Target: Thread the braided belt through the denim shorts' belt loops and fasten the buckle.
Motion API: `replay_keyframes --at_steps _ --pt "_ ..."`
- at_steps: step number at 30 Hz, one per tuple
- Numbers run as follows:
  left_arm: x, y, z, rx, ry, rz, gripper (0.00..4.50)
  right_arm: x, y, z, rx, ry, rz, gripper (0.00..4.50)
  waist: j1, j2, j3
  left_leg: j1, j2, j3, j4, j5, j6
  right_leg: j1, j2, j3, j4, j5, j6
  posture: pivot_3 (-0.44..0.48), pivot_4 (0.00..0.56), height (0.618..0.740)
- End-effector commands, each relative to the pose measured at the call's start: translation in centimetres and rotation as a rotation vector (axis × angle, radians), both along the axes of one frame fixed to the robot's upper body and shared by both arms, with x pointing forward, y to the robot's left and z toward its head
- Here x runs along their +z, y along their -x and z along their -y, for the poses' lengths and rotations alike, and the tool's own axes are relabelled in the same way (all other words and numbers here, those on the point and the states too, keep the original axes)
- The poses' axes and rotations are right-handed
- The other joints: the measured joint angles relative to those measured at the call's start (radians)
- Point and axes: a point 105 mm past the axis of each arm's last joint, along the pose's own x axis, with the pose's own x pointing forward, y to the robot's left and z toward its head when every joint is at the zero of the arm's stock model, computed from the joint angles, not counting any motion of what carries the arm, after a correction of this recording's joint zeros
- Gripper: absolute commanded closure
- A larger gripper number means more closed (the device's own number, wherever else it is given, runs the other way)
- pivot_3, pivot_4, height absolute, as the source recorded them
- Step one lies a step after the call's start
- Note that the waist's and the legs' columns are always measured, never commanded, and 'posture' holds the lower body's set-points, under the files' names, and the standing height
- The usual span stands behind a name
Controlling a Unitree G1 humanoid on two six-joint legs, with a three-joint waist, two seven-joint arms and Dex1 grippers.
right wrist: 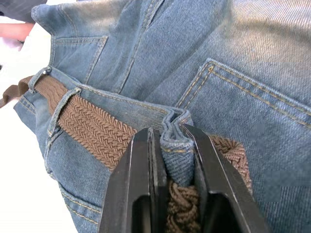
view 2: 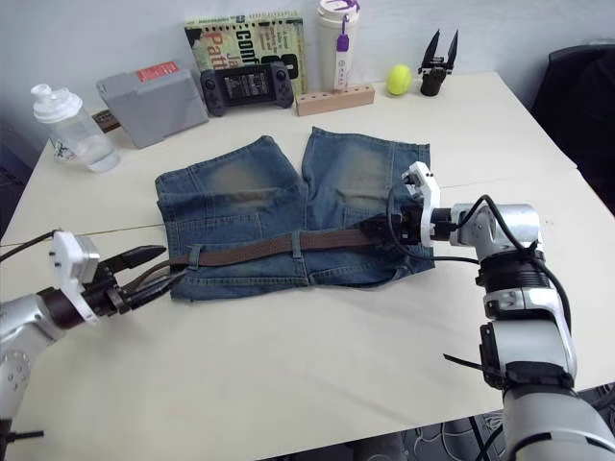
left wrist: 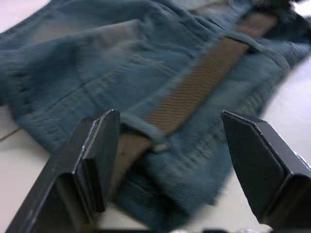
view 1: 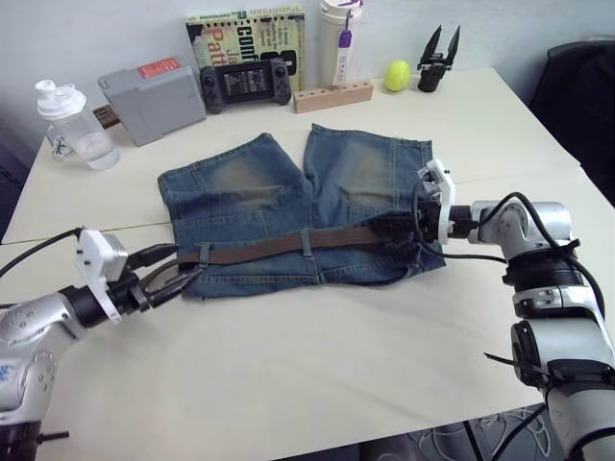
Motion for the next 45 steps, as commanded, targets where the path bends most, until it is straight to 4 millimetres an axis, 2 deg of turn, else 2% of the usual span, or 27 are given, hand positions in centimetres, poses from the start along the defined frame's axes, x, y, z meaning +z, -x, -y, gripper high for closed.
replay_keyframes --at_steps 1,3,6,9,12,16,21,24,27,28,31,37,41,45 --pt "-0.2 -1.5 -0.6 -0.016 0.106 -0.093 0.81 1.1 0.4 -0.4 0.015 -0.043 0.05 4.25 -0.002 0.0 0.0 0.0 0.0 0.0 0.0 0.0 0.0 0.0 0.0 0.0 0.0 0.0 0.0 0.0 0.15 0.72" --pt "-0.6 -2.8 -0.7 -0.017 0.141 -0.132 0.81 1.1 0.6 -0.4 0.007 -0.054 0.058 4.25 -0.002 -0.001 0.0 0.0 -0.001 0.0 0.0 0.0 0.0 0.0 0.0 0.0 0.0 0.0 0.0 0.0 0.15 0.72" --pt "-0.9 -3.5 0.2 -0.082 0.202 -0.199 0.81 1.0 1.1 -0.5 0.002 -0.062 0.068 4.25 -0.002 -0.001 0.0 0.0 -0.001 0.0 0.0 0.0 0.0 0.0 0.0 0.0 0.0 0.0 0.0 0.0 0.15 0.72" --pt "-1.6 -4.6 0.4 -0.076 0.241 -0.249 0.81 0.9 1.5 -0.5 0.0 -0.061 0.081 4.25 -0.005 -0.002 -0.001 0.0 -0.001 0.0 0.0 0.0 0.0 0.0 0.0 0.0 0.0 0.0 0.0 0.0 0.15 0.72" --pt "-2.4 -4.8 0.7 -0.098 0.275 -0.299 0.81 0.9 1.8 -0.5 -0.007 -0.061 0.089 4.25 -0.008 -0.002 -0.001 0.0 -0.001 0.0 0.0 0.0 0.0 0.0 0.0 0.0 0.001 0.0 0.0 0.0 0.15 0.72" --pt "-4.3 -5.1 0.2 -0.056 0.239 -0.34 0.81 0.9 2.1 -0.6 -0.013 -0.063 0.094 4.25 -0.01 -0.003 -0.001 0.001 -0.001 -0.001 0.0 0.0 0.0 0.0 0.0 0.0 0.001 0.0 0.0 0.0 0.15 0.72" --pt "-4.9 -4.8 0.2 -0.07 0.221 -0.35 0.81 0.9 2.1 -0.6 -0.024 -0.064 0.098 4.25 -0.01 -0.004 -0.002 0.001 -0.001 -0.001 0.002 0.0 0.0 0.0 0.0 0.0 0.002 0.0 0.0 0.0 0.15 0.72" --pt "-4.8 -4.9 0.3 -0.075 0.211 -0.333 1.57 0.7 2.0 -0.7 -0.027 -0.067 0.097 4.25 -0.01 -0.004 -0.002 0.001 -0.001 -0.001 0.002 0.0 0.0 0.0 0.0 0.0 0.002 0.0 0.0 0.0 0.15 0.72" --pt "-4.6 -4.9 0.6 -0.089 0.212 -0.317 2.99 0.6 1.9 -0.8 -0.027 -0.066 0.095 4.25 -0.009 -0.004 -0.002 0.001 -0.001 -0.001 0.002 0.0 0.0 0.0 0.0 0.0 0.002 0.0 0.0 0.0 0.15 0.72" --pt "-4.5 -5.0 0.7 -0.092 0.217 -0.312 3.24 0.6 1.9 -0.8 -0.026 -0.066 0.096 4.25 -0.009 -0.004 -0.002 0.001 -0.001 -0.001 0.003 0.0 0.0 0.0 0.0 0.0 0.002 0.0 0.0 0.0 0.15 0.72" --pt "-4.4 -5.0 0.8 -0.1 0.216 -0.298 4.45 0.5 1.9 -0.8 -0.025 -0.063 0.097 4.25 -0.006 -0.004 -0.002 0.0 -0.002 -0.001 0.004 0.0 0.0 0.0 -0.001 0.0 0.003 0.0 0.001 0.0 0.15 0.72" --pt "-3.5 -5.1 0.8 -0.111 0.211 -0.241 4.47 0.6 1.6 -0.1 -0.046 -0.035 0.133 4.25 -0.005 -0.004 -0.002 0.0 -0.002 -0.001 0.005 0.0 0.0 0.0 -0.001 0.0 0.003 0.0 0.001 0.0 0.15 0.72" --pt "-0.3 -4.7 0.9 -0.122 0.223 -0.084 4.47 2.2 1.6 1.2 -0.058 -0.002 0.277 4.25 -0.003 -0.004 -0.002 -0.001 -0.002 -0.002 0.006 0.0 0.0 0.0 -0.001 0.0 0.003 0.0 0.001 0.0 0.15 0.72" --pt "1.3 -3.0 2.4 -0.135 0.0 0.165 4.47 5.0 2.5 2.1 -0.07 -0.055 0.466 4.25 -0.002 -0.005 -0.002 -0.002 -0.002 -0.003 0.007 0.0 0.0 0.0 -0.001 0.0 0.003 0.0 0.001 0.0 0.15 0.72"
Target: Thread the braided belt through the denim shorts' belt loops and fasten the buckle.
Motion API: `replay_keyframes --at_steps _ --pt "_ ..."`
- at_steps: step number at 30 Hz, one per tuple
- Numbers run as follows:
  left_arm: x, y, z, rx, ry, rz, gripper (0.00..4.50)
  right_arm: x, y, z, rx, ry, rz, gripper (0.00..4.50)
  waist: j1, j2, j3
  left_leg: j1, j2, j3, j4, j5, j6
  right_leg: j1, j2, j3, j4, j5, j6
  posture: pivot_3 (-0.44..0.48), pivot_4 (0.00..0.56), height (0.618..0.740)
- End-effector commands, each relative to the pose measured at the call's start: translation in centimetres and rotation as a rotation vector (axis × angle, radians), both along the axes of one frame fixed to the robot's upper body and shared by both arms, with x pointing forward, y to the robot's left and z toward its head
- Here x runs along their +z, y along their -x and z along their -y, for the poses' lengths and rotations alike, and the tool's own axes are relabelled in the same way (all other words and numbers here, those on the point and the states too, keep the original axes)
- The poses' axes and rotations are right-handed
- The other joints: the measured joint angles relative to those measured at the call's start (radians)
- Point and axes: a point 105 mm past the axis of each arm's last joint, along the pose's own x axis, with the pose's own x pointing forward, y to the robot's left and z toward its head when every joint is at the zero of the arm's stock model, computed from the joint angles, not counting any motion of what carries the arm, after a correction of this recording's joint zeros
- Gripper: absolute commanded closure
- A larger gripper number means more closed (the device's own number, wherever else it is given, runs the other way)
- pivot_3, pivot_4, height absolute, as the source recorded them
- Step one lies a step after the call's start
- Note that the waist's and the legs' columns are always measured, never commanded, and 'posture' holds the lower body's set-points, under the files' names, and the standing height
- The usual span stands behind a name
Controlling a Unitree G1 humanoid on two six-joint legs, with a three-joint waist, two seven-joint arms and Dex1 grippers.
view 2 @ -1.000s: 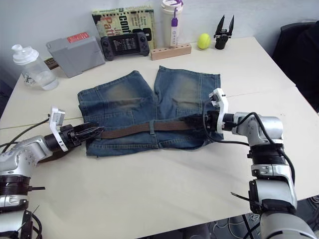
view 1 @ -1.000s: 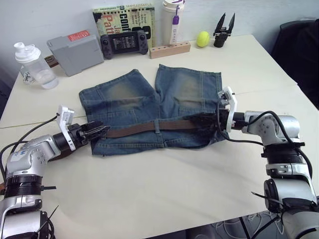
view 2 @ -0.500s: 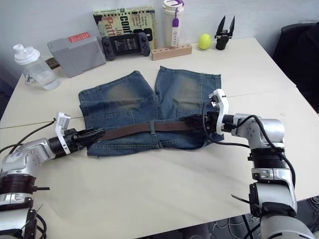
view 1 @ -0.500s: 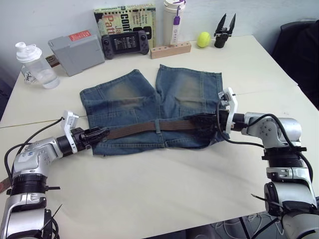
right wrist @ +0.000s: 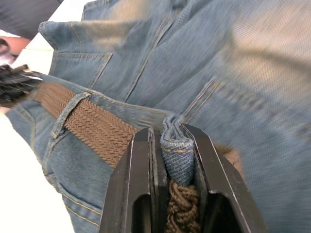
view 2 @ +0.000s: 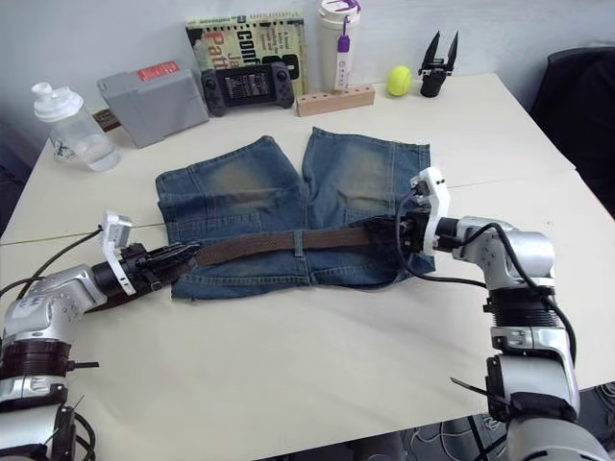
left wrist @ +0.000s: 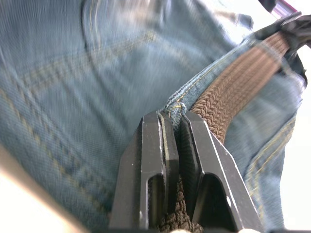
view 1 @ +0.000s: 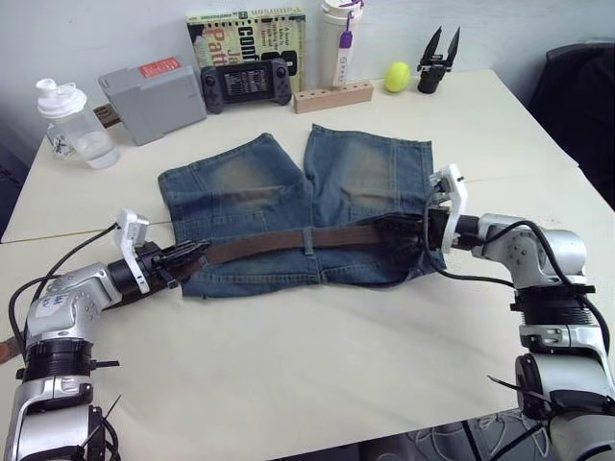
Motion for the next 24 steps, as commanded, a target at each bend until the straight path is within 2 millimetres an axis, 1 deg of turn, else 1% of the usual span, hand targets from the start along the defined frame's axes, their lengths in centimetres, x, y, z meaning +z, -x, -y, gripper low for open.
replay_keyframes --at_steps 1,3,4,5,6,7,8,9,10,12,14,15,17,20,22,24 --pt "2.9 1.7 1.3 0.014 -0.191 0.316 4.47 4.6 1.3 1.1 -0.003 -0.056 0.257 4.25 0.001 0.0 0.0 0.0 0.0 0.0 0.0 0.0 0.0 0.0 0.0 0.0 0.0 0.0 0.0 0.0 0.15 0.72" --pt "3.2 3.2 1.9 0.038 -0.343 0.487 4.47 5.9 2.8 1.1 0.015 -0.068 0.392 4.25 0.003 0.0 0.0 0.0 0.0 0.0 0.001 0.0 0.0 0.0 0.0 0.0 0.001 0.0 0.0 0.0 0.15 0.72" --pt "3.2 4.0 1.9 0.056 -0.435 0.584 4.47 6.2 3.9 0.9 0.039 -0.054 0.46 4.25 0.004 0.0 0.0 -0.001 0.0 -0.001 0.002 0.0 0.0 0.0 -0.001 0.0 0.0 0.0 0.0 0.0 0.15 0.72" --pt "3.3 4.8 1.7 0.082 -0.513 0.674 4.47 6.1 5.3 0.5 0.081 -0.028 0.515 4.25 0.005 0.0 0.0 0.0 0.0 -0.001 0.002 0.0 0.0 0.001 -0.001 0.0 0.001 0.0 0.0 0.0 0.15 0.72" --pt "3.3 5.3 1.6 0.099 -0.562 0.732 4.47 5.9 6.3 0.2 0.111 -0.01 0.545 4.25 0.007 -0.001 0.0 -0.001 0.0 -0.001 0.001 0.0 0.0 0.0 -0.001 0.0 0.0 0.0 0.0 0.0 0.15 0.72" --pt "2.9 6.0 1.1 0.115 -0.635 0.791 4.47 4.7 7.6 -0.1 0.162 0.048 0.572 4.25 0.007 -0.001 0.0 0.0 0.0 -0.002 0.0 -0.001 0.0 0.001 0.0 0.0 0.0 0.0 0.0 0.0 0.15 0.72" --pt "2.1 6.9 0.7 0.108 -0.72 0.838 4.47 3.2 9.0 -0.4 0.223 0.115 0.582 4.25 0.009 -0.001 0.0 0.0 0.0 -0.002 0.0 -0.001 0.0 0.001 0.0 0.0 0.0 0.0 0.0 0.0 0.15 0.72" --pt "1.5 7.5 0.4 0.094 -0.777 0.867 4.47 2.1 10.0 -0.5 0.265 0.16 0.585 4.25 0.011 -0.002 0.0 0.0 0.0 -0.002 0.001 -0.001 0.0 0.001 0.0 0.0 -0.001 0.0 0.0 0.0 0.15 0.72" --pt "0.4 8.3 -0.3 0.077 -0.857 0.893 4.47 0.6 11.1 -0.4 0.307 0.201 0.554 4.25 0.012 -0.002 -0.001 0.002 0.0 -0.002 0.001 -0.001 0.001 0.003 0.0 0.0 -0.001 0.0 0.0 0.0 0.15 0.72" --pt "-1.5 9.6 -1.9 0.069 -0.968 0.914 4.47 -2.5 12.5 0.4 0.355 0.295 0.486 4.25 0.012 -0.002 -0.001 0.002 0.0 -0.001 0.002 -0.002 0.002 0.003 -0.001 0.0 -0.001 0.001 0.001 0.0 0.15 0.72" --pt "-3.8 11.1 -2.8 0.01 -1.042 0.908 4.47 -5.7 13.2 1.8 0.414 0.466 0.454 4.25 0.009 -0.002 -0.001 0.004 0.0 0.0 0.002 -0.002 0.004 0.006 -0.001 0.001 -0.002 0.001 0.001 0.0 0.15 0.72" --pt "-4.8 11.8 -3.0 -0.022 -1.058 0.898 4.47 -6.7 13.3 2.4 0.429 0.526 0.448 4.25 0.006 -0.002 -0.001 0.007 0.0 -0.001 0.002 -0.003 0.004 0.009 -0.001 0.0 -0.003 0.001 0.001 0.0 0.15 0.72" --pt "-6.5 12.9 -3.3 -0.07 -1.078 0.864 4.47 -8.2 13.0 3.5 0.435 0.631 0.46 4.25 0.003 -0.004 -0.002 0.017 0.0 0.0 -0.001 -0.005 0.007 0.019 -0.001 0.0 -0.006 0.001 0.002 0.0 0.15 0.72" --pt "-8.8 14.2 -3.5 -0.142 -1.102 0.801 4.47 -9.7 12.2 4.8 0.424 0.762 0.449 4.25 0.004 -0.004 -0.003 0.021 0.0 -0.003 -0.002 -0.006 0.009 0.019 -0.003 0.002 -0.006 0.002 0.003 0.0 0.15 0.72" --pt "-9.3 14.4 -3.6 -0.155 -1.107 0.792 4.47 -10.1 12.0 5.2 0.42 0.793 0.439 4.25 0.004 0.0 -0.006 0.022 -0.001 -0.002 -0.003 -0.006 0.01 0.02 -0.005 0.002 -0.006 0.002 0.004 0.0 0.15 0.72" --pt "-9.6 14.4 -3.8 -0.149 -1.108 0.769 4.47 -10.4 11.9 5.8 0.419 0.821 0.388 4.25 0.004 0.003 -0.008 0.023 -0.001 -0.001 -0.004 -0.007 0.01 0.02 -0.006 0.002 -0.006 0.002 0.004 0.0 0.15 0.72"
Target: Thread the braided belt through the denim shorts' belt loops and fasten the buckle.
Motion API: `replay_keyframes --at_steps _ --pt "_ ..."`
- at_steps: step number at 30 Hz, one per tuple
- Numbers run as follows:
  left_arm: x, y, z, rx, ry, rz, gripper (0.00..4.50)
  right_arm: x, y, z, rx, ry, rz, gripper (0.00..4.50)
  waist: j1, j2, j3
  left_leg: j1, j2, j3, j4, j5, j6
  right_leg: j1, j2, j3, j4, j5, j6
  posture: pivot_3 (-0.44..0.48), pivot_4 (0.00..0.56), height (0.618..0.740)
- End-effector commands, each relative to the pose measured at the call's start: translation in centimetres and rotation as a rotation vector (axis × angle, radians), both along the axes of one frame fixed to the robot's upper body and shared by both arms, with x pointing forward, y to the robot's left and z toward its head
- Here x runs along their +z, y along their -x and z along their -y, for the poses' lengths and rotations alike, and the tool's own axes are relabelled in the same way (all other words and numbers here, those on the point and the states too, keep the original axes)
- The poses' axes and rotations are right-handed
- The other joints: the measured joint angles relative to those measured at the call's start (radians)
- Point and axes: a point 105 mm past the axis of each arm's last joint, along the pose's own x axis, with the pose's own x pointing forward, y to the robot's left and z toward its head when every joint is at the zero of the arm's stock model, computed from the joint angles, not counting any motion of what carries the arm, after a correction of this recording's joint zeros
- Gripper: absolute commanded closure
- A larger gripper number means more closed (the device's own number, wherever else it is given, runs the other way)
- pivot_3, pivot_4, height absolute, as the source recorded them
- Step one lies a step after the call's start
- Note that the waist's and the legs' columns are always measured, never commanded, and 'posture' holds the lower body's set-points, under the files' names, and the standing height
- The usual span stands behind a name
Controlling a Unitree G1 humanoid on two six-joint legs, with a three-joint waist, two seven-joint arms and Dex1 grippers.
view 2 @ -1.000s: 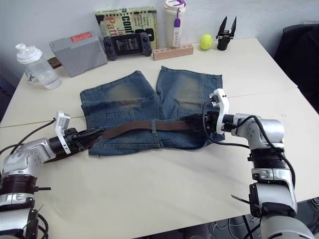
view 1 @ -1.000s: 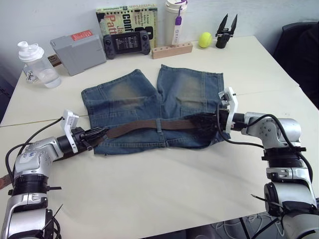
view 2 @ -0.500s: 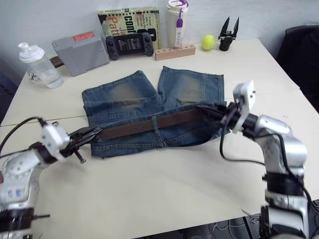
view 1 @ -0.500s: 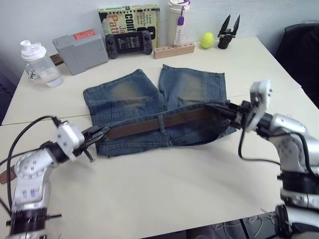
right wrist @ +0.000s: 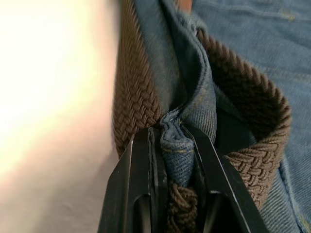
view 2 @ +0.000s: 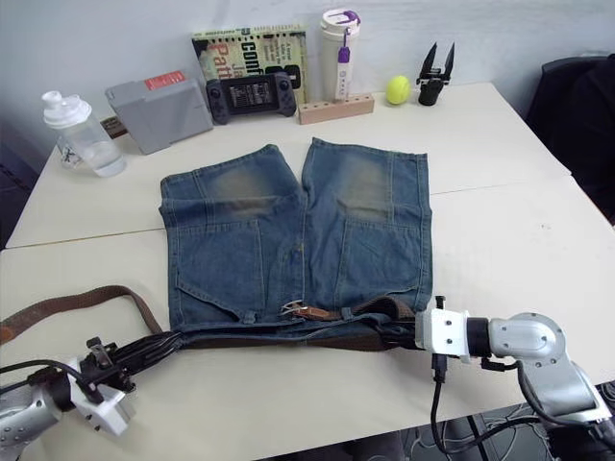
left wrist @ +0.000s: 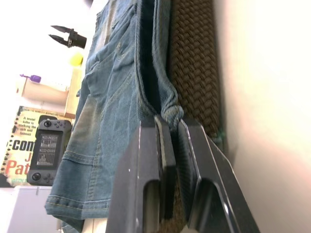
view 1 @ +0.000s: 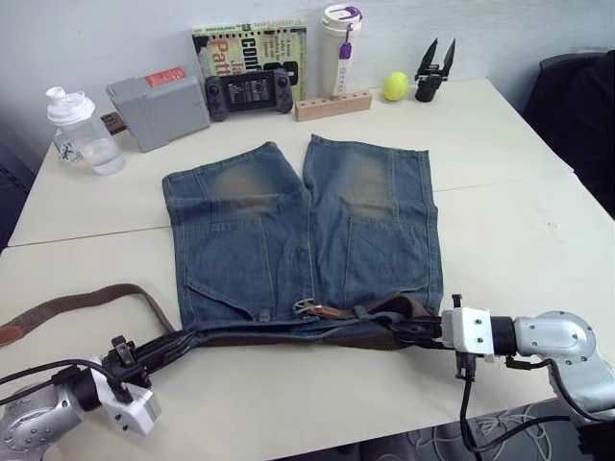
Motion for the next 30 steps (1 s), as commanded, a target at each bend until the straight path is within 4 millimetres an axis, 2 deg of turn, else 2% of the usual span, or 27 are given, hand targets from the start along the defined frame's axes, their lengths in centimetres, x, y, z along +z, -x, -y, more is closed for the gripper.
replay_keyframes --at_steps 1,3,5,6,8,9,10,11,12,15,18,20,22,24,27,30 --pt "-2.7 1.0 -3.0 0.143 -0.044 -0.158 4.47 -1.3 -0.8 4.1 -0.146 0.166 -0.063 4.25 0.0 0.003 -0.004 0.0 0.0 0.0 0.0 0.0 0.0 0.0 0.0 0.0 0.0 0.0 0.0 0.0 0.15 0.72" --pt "-2.5 1.0 -3.0 0.154 -0.029 -0.143 3.58 -1.4 -0.7 4.4 -0.147 0.206 -0.053 4.25 0.0 0.003 -0.006 0.002 0.0 0.0 -0.001 0.0 0.0 0.001 0.0 0.0 0.0 0.0 0.0 0.0 0.15 0.72" --pt "-2.7 1.3 -3.1 0.155 -0.036 -0.159 2.8 -1.7 -0.9 4.9 -0.142 0.259 -0.016 3.2 0.002 0.002 -0.006 0.008 0.001 0.001 -0.004 -0.001 0.001 0.006 -0.002 0.0 -0.001 0.0 0.0 0.0 0.15 0.72" --pt "-2.9 1.4 -3.2 0.165 -0.035 -0.163 2.43 -1.9 -0.6 5.0 -0.14 0.272 -0.034 2.91 0.002 0.001 -0.008 0.012 0.001 0.001 -0.005 -0.001 0.002 0.011 -0.002 -0.001 -0.003 0.0 0.0 0.0 0.15 0.72" --pt "-3.0 1.8 -3.3 0.174 -0.035 -0.159 1.43 -2.0 -0.3 5.0 -0.137 0.281 -0.043 1.91 0.008 -0.001 -0.014 0.017 0.003 -0.001 -0.008 -0.002 0.004 0.017 -0.004 -0.002 -0.009 0.001 0.002 0.0 0.15 0.72" --pt "-2.9 2.1 -3.3 0.178 -0.024 -0.156 0.99 -1.9 -0.2 4.9 -0.135 0.281 -0.035 1.39 0.01 -0.002 -0.016 0.017 0.001 -0.001 -0.007 -0.002 0.006 0.018 -0.007 -0.002 -0.011 0.001 0.002 0.0 0.15 0.72" --pt "-2.6 2.2 -3.4 0.192 -0.006 -0.141 0.7 -1.5 -0.2 4.9 -0.129 0.279 -0.015 1.08 0.01 -0.002 -0.019 0.018 0.001 -0.001 -0.007 -0.003 0.007 0.018 -0.009 -0.002 -0.011 0.001 0.002 0.0 0.15 0.72" --pt "-2.1 2.1 -3.5 0.216 0.016 -0.12 0.23 -1.1 0.0 4.8 -0.118 0.271 -0.004 0.49 0.01 -0.003 -0.022 0.018 0.001 -0.001 -0.007 -0.003 0.007 0.019 -0.009 -0.002 -0.012 0.001 0.002 0.0 0.15 0.72" --pt "-1.8 2.1 -3.7 0.234 0.03 -0.105 0.01 -0.8 0.1 4.7 -0.11 0.266 0.001 0.14 0.009 -0.003 -0.022 0.02 0.001 -0.001 -0.008 -0.004 0.008 0.02 -0.009 -0.002 -0.013 0.001 0.003 0.0 0.15 0.72" --pt "0.2 1.2 -3.7 0.274 0.091 -0.033 0.0 0.6 0.7 4.4 -0.112 0.202 -0.041 0.05 0.007 -0.002 -0.022 0.021 0.001 0.0 -0.008 -0.005 0.009 0.022 -0.01 -0.002 -0.013 0.001 0.003 0.0 0.15 0.72" --pt "1.9 0.4 -2.9 0.27 0.136 0.004 0.0 2.2 1.2 3.7 -0.103 0.128 -0.085 0.05 0.01 -0.002 -0.019 0.021 0.002 -0.001 -0.008 -0.005 0.008 0.022 -0.01 -0.002 -0.014 0.001 0.003 0.0 0.15 0.72" --pt "3.1 -0.4 -1.4 0.221 0.154 -0.019 0.0 4.0 1.7 3.3 -0.101 0.057 -0.168 0.05 0.012 -0.001 -0.016 0.021 0.002 -0.001 -0.008 -0.005 0.008 0.022 -0.011 -0.001 -0.014 0.001 0.003 0.0 0.15 0.72" --pt "3.6 -1.1 -0.6 0.196 0.162 -0.085 0.0 5.9 1.8 2.8 -0.094 -0.024 -0.232 0.05 0.016 0.0 -0.014 0.02 0.002 -0.001 -0.007 -0.005 0.008 0.022 -0.011 0.0 -0.014 0.001 0.003 0.0 0.15 0.72" --pt "4.3 -1.8 -0.5 0.209 0.218 -0.181 0.0 9.1 0.5 2.3 -0.128 -0.19 -0.253 0.05 0.017 0.001 -0.013 0.016 0.002 -0.001 -0.006 -0.005 0.008 0.017 -0.011 0.001 -0.013 0.002 0.003 0.0 0.15 0.72" --pt "6.0 -2.6 -0.2 0.202 0.323 -0.324 0.0 12.0 -0.1 2.2 -0.111 -0.304 -0.327 0.05 0.009 0.002 -0.011 0.013 0.002 -0.001 -0.005 -0.004 0.006 0.013 -0.01 0.0 -0.01 0.001 0.003 0.0 0.15 0.72" --pt "7.0 -3.2 0.5 0.187 0.476 -0.622 0.0 14.0 -2.1 1.6 -0.124 -0.417 -0.373 0.05 0.002 0.004 -0.009 0.011 0.003 -0.002 -0.006 -0.004 0.005 0.013 -0.007 0.0 -0.008 0.001 0.002 0.0 0.15 0.72"
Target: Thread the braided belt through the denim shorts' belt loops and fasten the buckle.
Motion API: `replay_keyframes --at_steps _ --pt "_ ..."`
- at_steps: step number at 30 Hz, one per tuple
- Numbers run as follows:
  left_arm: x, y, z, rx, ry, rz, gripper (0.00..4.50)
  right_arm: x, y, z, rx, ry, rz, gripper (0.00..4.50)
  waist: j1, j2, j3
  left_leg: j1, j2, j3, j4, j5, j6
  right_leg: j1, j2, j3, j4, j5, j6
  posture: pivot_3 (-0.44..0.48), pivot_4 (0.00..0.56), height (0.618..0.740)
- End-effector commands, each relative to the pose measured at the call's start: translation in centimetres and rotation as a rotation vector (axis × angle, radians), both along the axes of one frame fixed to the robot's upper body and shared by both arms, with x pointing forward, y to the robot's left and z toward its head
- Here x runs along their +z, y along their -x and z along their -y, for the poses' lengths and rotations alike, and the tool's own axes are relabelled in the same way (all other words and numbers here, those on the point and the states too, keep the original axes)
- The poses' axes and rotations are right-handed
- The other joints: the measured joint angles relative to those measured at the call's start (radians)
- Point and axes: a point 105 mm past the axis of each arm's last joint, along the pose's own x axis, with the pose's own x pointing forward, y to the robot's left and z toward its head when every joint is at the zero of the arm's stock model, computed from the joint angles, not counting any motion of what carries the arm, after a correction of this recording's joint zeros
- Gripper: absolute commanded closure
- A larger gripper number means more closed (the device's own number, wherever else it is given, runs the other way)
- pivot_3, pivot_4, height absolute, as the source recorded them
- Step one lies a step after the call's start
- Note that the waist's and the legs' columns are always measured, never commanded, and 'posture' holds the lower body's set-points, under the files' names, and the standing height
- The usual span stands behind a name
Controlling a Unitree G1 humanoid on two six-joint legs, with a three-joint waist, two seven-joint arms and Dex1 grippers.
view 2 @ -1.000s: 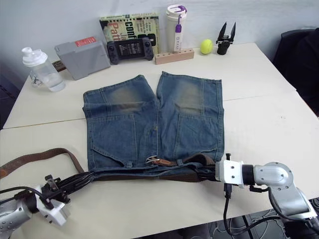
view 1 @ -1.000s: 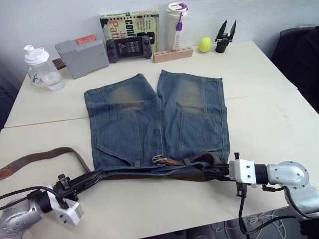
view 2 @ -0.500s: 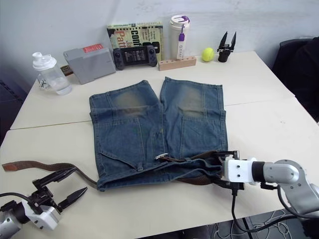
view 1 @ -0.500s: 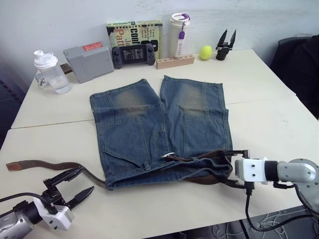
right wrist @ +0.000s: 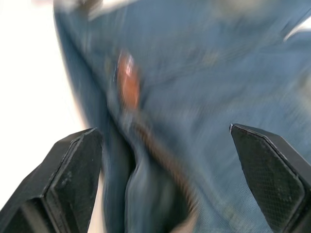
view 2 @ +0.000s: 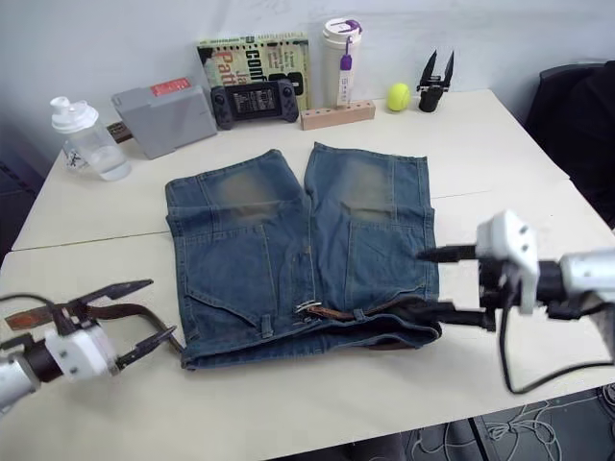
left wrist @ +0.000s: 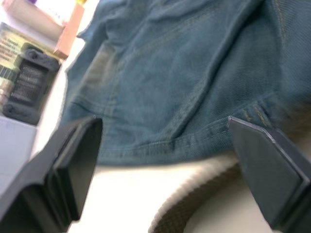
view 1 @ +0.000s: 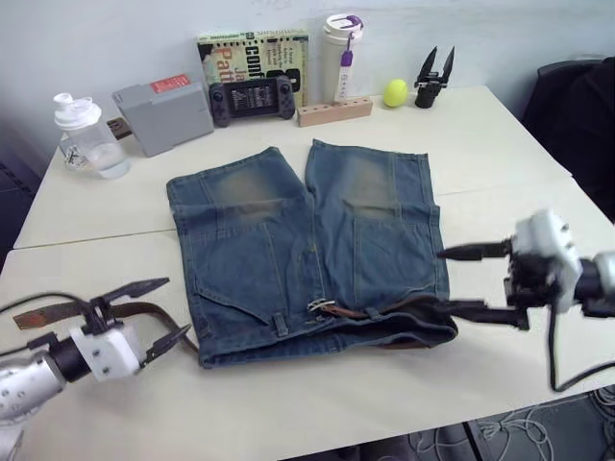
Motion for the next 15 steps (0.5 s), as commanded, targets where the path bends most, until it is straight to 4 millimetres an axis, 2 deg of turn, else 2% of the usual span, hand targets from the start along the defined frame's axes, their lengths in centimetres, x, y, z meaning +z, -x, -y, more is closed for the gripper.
replay_keyframes --at_steps 1,4,6,8,12,15 --pt "1.4 0.0 1.4 -0.062 0.232 -0.256 0.0 1.3 -1.9 -1.0 -0.03 -0.116 -0.055 0.05 -0.003 0.001 0.001 -0.001 -0.001 0.001 0.0 0.0 0.0 -0.001 0.0 0.0 0.0 0.0 0.0 0.0 0.15 0.72" --pt "2.1 0.1 2.2 -0.095 0.338 -0.382 0.0 0.8 -3.8 -2.1 -0.07 -0.113 -0.051 0.05 -0.005 0.001 0.001 -0.001 -0.002 0.001 0.0 0.0 0.0 0.0 0.001 0.0 0.0 0.0 0.0 0.0 0.15 0.72" --pt "1.3 -2.5 2.2 -0.028 0.407 -0.403 0.0 -2.2 -7.5 -2.5 -0.247 -0.06 -0.082 0.05 -0.004 0.002 0.001 -0.003 -0.003 0.001 0.0 0.0 -0.001 -0.002 0.002 0.0 -0.001 0.0 0.0 0.0 0.15 0.72" --pt "0.6 -4.5 2.3 0.017 0.455 -0.407 0.0 -4.2 -9.5 -3.0 -0.327 -0.021 -0.107 0.05 -0.001 0.002 0.001 -0.002 -0.006 0.004 0.0 0.001 -0.002 -0.001 0.007 0.0 -0.002 0.001 0.003 0.0 0.15 0.72" --pt "-2.3 -8.1 2.6 0.105 0.461 -0.432 0.0 -7.4 -10.9 -3.5 -0.353 0.036 -0.173 0.05 0.002 0.003 0.002 -0.007 -0.006 0.007 -0.001 0.003 -0.005 -0.004 0.011 -0.001 -0.004 0.002 0.003 0.0 0.15 0.72" --pt "-4.6 -9.1 3.0 0.122 0.376 -0.473 0.0 -8.9 -11.1 -3.3 -0.346 0.108 -0.203 0.05 -0.006 0.002 0.001 -0.018 -0.006 0.008 0.0 0.004 -0.005 -0.014 0.013 -0.001 -0.004 0.002 0.004 0.0 0.15 0.72"
